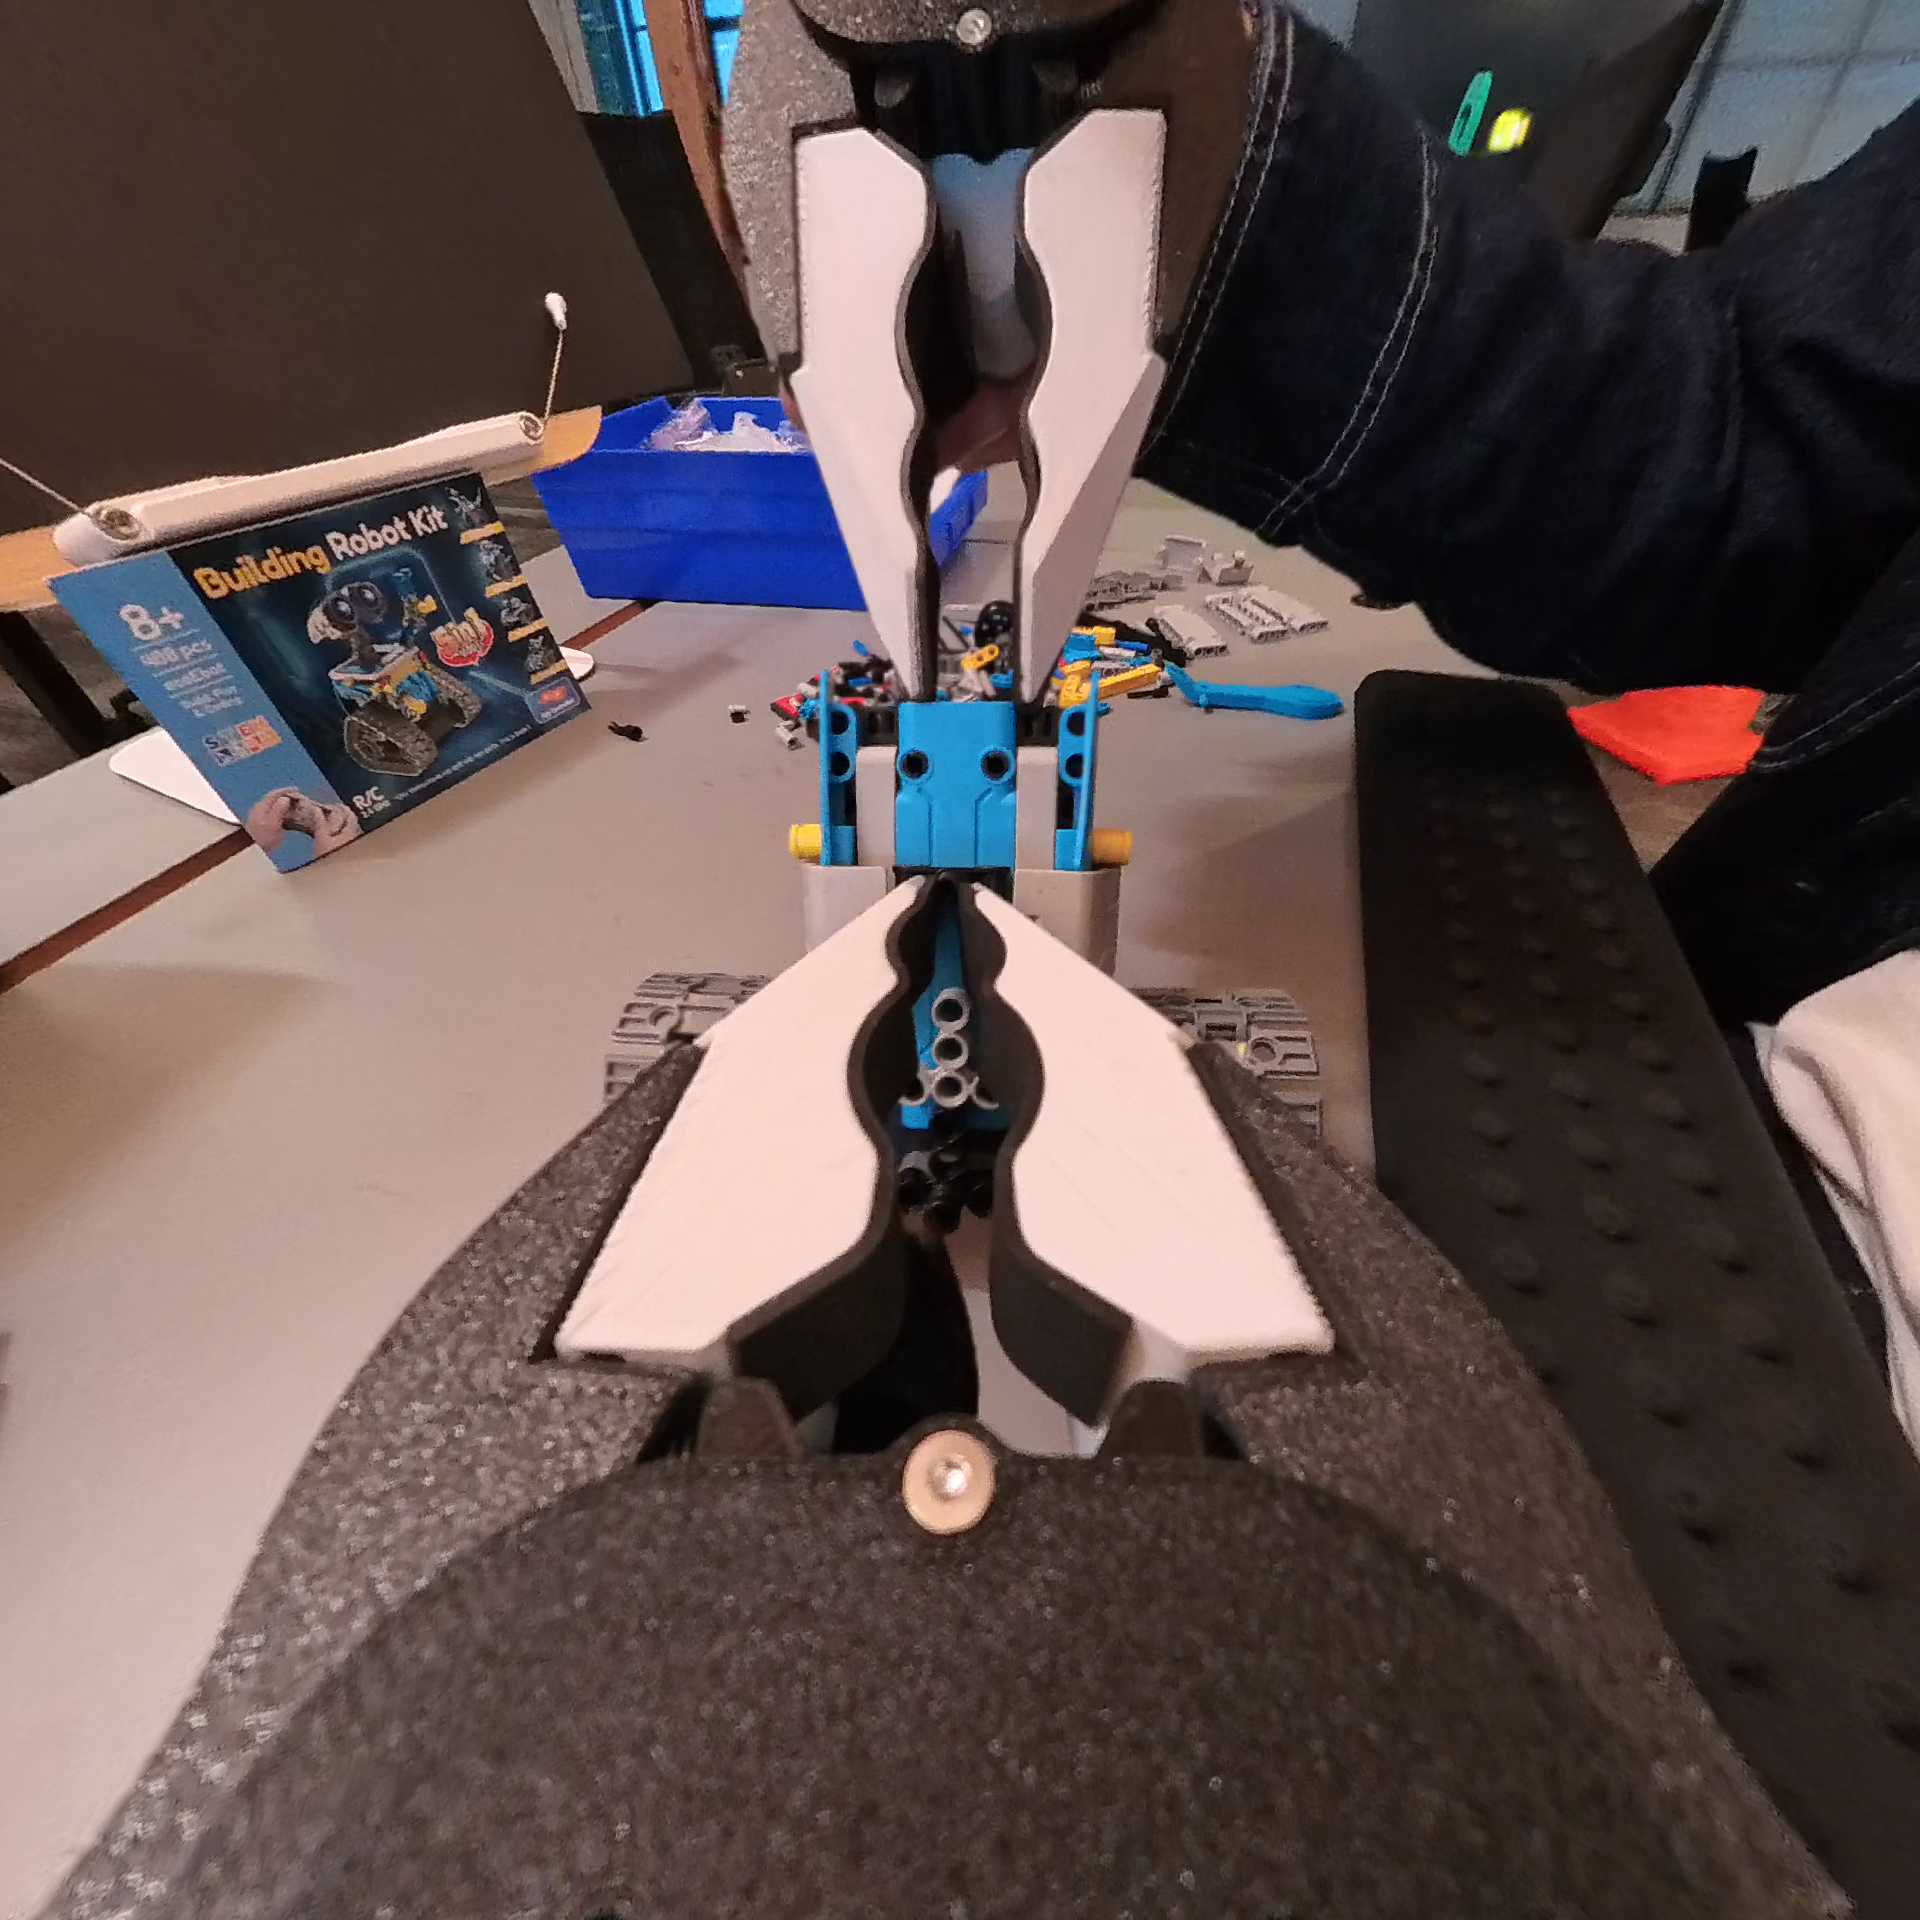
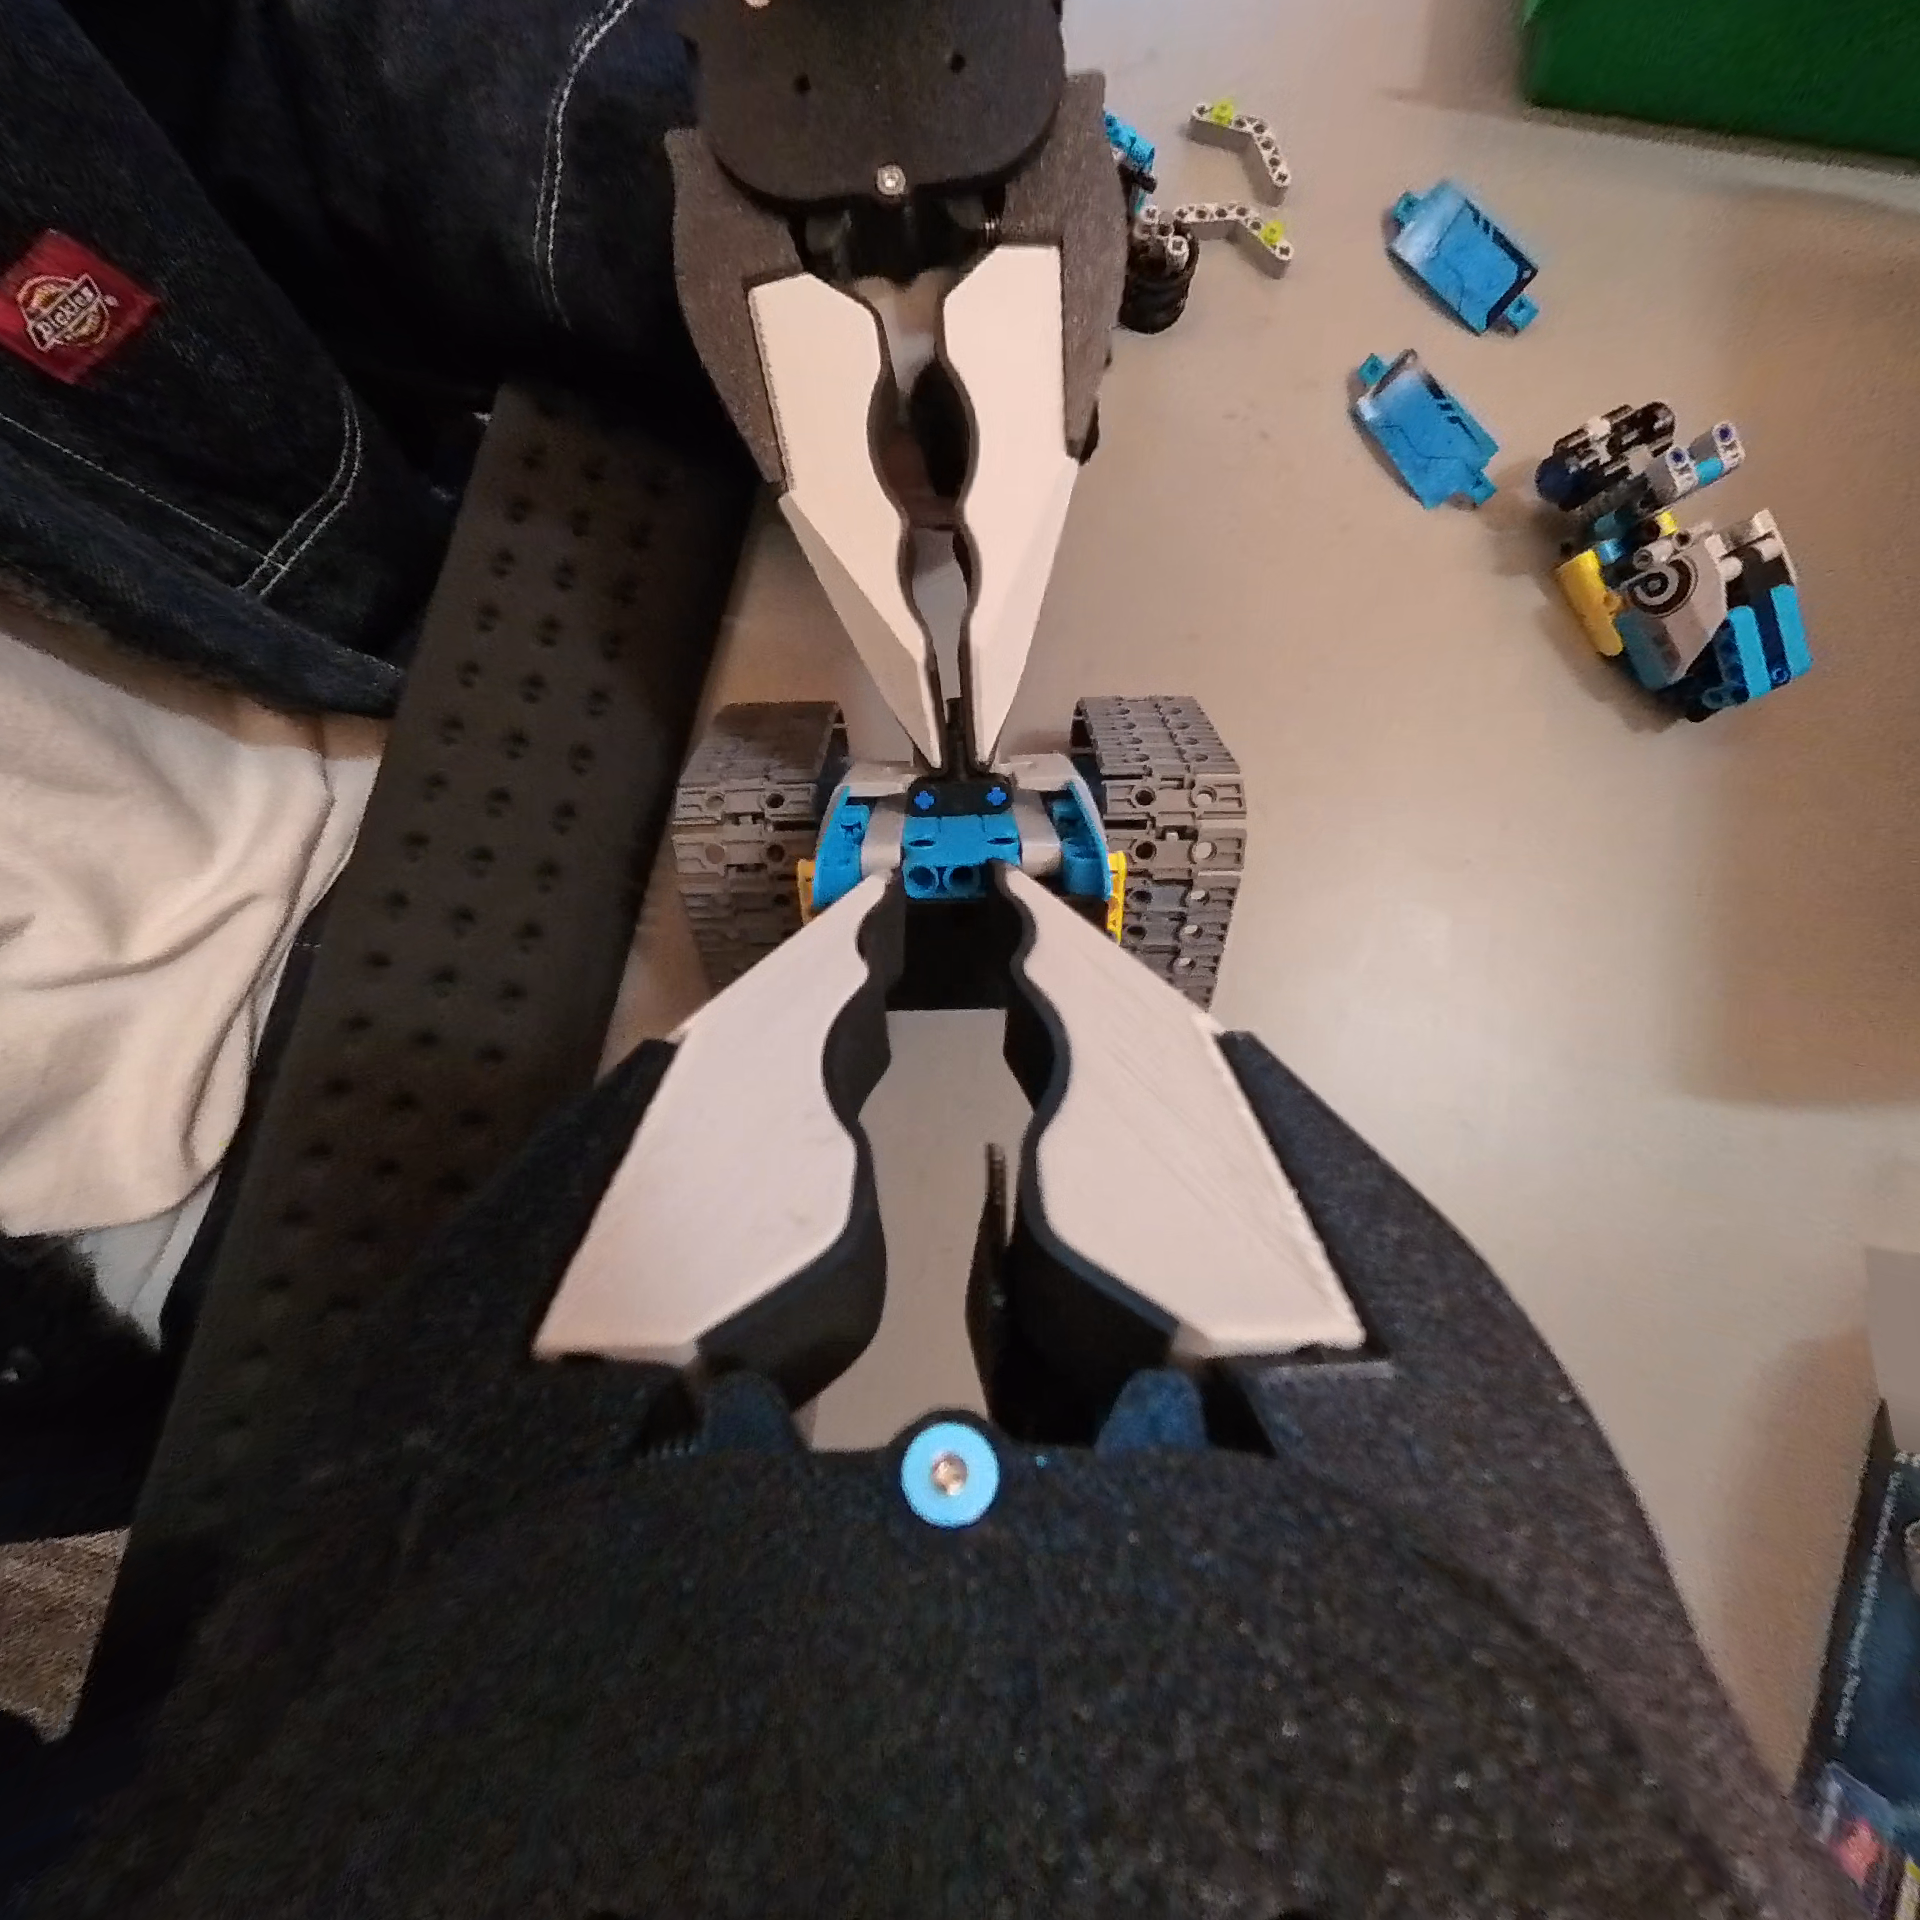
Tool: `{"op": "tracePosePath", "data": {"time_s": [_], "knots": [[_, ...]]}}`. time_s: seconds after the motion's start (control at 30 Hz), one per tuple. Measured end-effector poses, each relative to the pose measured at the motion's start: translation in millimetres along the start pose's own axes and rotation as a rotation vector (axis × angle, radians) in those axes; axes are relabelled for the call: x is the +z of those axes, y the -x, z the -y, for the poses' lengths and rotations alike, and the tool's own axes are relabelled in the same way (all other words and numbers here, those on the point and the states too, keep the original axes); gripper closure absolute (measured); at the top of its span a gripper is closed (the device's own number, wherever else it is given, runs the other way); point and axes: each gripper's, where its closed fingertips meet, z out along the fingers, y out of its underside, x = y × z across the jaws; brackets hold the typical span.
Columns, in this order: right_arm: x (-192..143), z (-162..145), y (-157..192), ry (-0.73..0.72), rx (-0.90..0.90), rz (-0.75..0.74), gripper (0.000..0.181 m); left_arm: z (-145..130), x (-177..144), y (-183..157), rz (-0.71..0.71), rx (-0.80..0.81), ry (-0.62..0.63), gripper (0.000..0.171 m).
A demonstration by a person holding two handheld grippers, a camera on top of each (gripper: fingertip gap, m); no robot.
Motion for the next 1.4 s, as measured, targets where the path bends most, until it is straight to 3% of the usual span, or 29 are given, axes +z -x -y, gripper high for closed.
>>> {"op": "tracePosePath", "data": {"time_s": [0.43,0.47,0.53,0.57,0.6,0.67,0.73,0.8,1.0,1.1,1.2,1.3,1.4], "knots": [[-1.9,-0.6,-1.1,-0.015,0.014,0.015,0.168,4.0,2.0,1.2,0.008,-0.063,-0.047,0.171],[-0.8,1.0,-0.3,-0.031,0.013,0.024,0.168,12.6,1.6,-0.9,-0.003,-0.071,-0.098,0.171],[22.5,22.4,13.8,-0.13,-0.001,0.11,0.168,66.6,0.1,-25.3,-0.127,-0.119,-0.325,0.171],[26.8,26.2,14.2,-0.13,-0.068,0.102,0.168,72.4,8.4,-29.4,-0.099,-0.056,-0.302,0.171],[16.4,17.8,0.0,-0.074,-0.12,0.009,0.171,64.8,9.8,-19.7,-0.013,0.023,-0.243,0.171],[-11.5,22.0,-14.1,-0.119,-0.077,-0.079,0.181,54.5,-16.2,7.8,0.057,-0.06,-0.26,0.171],[-4.9,16.1,-9.3,-0.094,-0.077,-0.05,0.181,52.2,-35.1,25.1,0.127,-0.052,-0.29,0.171],[5.8,12.6,-12.6,-0.071,-0.079,-0.057,0.181,44.8,-30.0,29.9,0.138,-0.032,-0.251,0.171],[-10.2,36.6,-30.4,-0.382,0.008,-0.133,0.164,38.3,-31.1,34.6,0.169,-0.025,-0.24,0.171],[-5.3,41.5,-32.3,-0.467,-0.042,-0.236,0.152,37.5,-27.1,31.3,0.162,-0.017,-0.231,0.171],[4.8,45.1,-28.0,-0.455,-0.158,-0.351,0.149,35.0,-23.6,29.6,0.145,-0.048,-0.222,0.171],[15.9,45.9,-27.4,-0.402,-0.181,-0.368,0.151,32.7,-21.7,28.6,0.141,-0.037,-0.209,0.171],[13.9,45.9,-25.8,-0.432,-0.158,-0.328,0.169,30.7,-19.3,24.4,0.13,-0.01,-0.196,0.171]]}}
